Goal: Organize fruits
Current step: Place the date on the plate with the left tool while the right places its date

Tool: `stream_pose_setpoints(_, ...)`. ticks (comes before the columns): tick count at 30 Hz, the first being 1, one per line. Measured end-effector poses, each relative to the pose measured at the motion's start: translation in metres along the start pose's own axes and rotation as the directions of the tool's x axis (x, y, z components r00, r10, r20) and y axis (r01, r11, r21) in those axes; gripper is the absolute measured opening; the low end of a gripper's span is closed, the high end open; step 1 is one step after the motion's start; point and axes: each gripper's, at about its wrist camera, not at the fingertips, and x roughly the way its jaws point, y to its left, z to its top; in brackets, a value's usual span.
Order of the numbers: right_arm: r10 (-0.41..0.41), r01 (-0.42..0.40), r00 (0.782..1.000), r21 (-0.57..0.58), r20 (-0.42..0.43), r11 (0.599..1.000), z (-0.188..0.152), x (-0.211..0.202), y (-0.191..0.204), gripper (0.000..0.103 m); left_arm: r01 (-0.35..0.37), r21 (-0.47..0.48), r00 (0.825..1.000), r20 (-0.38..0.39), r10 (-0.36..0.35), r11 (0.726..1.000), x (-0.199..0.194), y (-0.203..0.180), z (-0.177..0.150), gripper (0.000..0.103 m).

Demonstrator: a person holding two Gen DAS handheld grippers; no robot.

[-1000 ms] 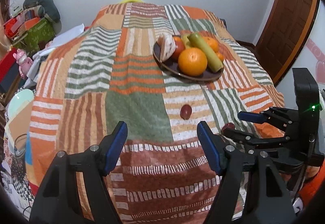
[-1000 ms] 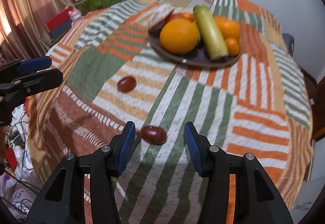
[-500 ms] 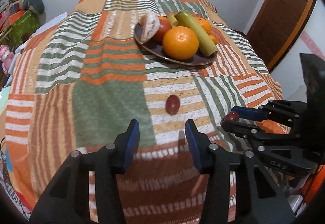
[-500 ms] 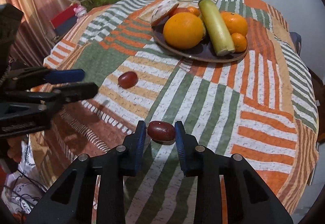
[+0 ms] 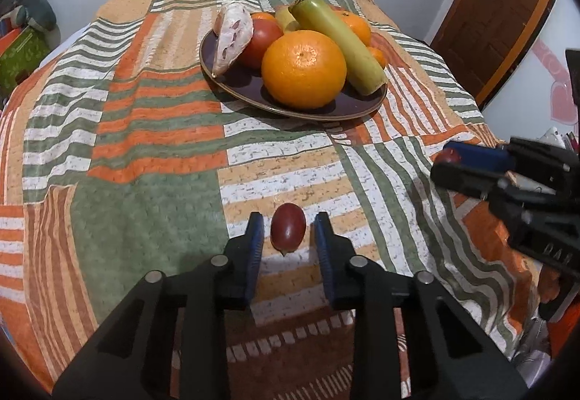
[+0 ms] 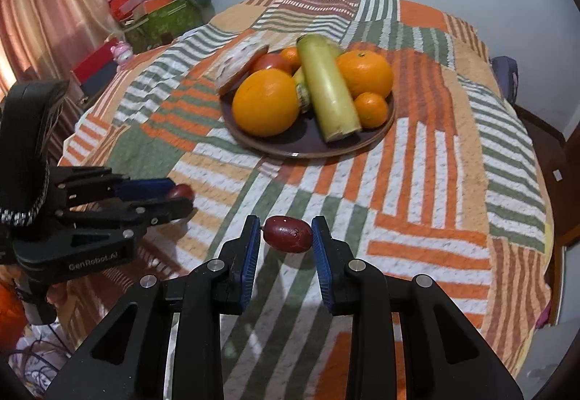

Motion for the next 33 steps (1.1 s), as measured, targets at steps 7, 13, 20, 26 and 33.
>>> stream_pose_setpoints(7,-0.003,0.002,0.999,0.011,0.038,1.000,0.017,-0.002,-0.007,0.027,0.010,0.006,1.000,0.011,-0.010,1.000,-0.001,0.004,0.001,0.016)
stream_pose_setpoints(13,0.003,-0.004,0.998,0.010,0.059,1.000,0.029,0.002,-0.008,0.027,0.009,-0.006,0.998,0.058,-0.009,1.000,-0.010,0.011,0.017,0.016)
stream_pose_setpoints(20,0.015,-0.016,0.997,0.009,0.079,1.000,0.046,0.012,-0.009,0.027,0.016,-0.028,0.991,0.136,-0.012,0.999,-0.021,0.019,0.053,0.016)
stream_pose_setpoints(26,0.024,-0.025,0.996,0.011,0.083,1.000,0.056,0.026,-0.009,0.027,0.019,-0.038,0.986,0.166,-0.013,0.999,-0.012,0.024,0.078,0.016)
stream_pose_setpoints(33,-0.008,0.009,0.996,-0.007,0.090,1.000,0.057,0.034,-0.008,0.027,0.020,-0.033,0.986,0.167,-0.014,0.999,0.002,0.024,0.085,0.016)
